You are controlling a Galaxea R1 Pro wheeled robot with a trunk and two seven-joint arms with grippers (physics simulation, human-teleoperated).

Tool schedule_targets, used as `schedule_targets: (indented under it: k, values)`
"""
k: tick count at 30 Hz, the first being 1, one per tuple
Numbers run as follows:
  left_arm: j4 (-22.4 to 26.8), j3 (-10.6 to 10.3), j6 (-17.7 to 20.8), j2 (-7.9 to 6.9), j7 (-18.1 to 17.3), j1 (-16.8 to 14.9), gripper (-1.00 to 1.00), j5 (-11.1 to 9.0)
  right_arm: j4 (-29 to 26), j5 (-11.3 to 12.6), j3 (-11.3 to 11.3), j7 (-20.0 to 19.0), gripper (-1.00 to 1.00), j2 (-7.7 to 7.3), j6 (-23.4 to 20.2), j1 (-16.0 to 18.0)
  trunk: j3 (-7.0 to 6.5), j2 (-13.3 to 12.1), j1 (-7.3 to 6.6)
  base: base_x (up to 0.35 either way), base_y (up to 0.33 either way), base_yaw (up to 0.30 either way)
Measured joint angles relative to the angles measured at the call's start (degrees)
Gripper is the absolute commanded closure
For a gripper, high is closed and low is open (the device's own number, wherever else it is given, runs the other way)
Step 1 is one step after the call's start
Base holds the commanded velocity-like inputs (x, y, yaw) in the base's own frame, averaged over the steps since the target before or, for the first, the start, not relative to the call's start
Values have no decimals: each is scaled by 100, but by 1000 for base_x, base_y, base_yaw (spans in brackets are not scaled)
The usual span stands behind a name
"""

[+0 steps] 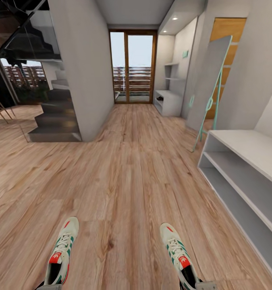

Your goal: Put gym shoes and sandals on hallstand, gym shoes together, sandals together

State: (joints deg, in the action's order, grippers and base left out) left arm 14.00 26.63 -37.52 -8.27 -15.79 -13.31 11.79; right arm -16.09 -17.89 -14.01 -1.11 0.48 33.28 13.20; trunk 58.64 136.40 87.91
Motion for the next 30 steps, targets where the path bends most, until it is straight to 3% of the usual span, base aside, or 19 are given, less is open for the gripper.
schedule_targets:
  k: [30]
  values:
    - [0, 1, 3, -1, 0, 0, 100, -1, -38, 26, -10, 14, 100, 4, 2, 3, 0, 0, 0, 337, 0, 0]
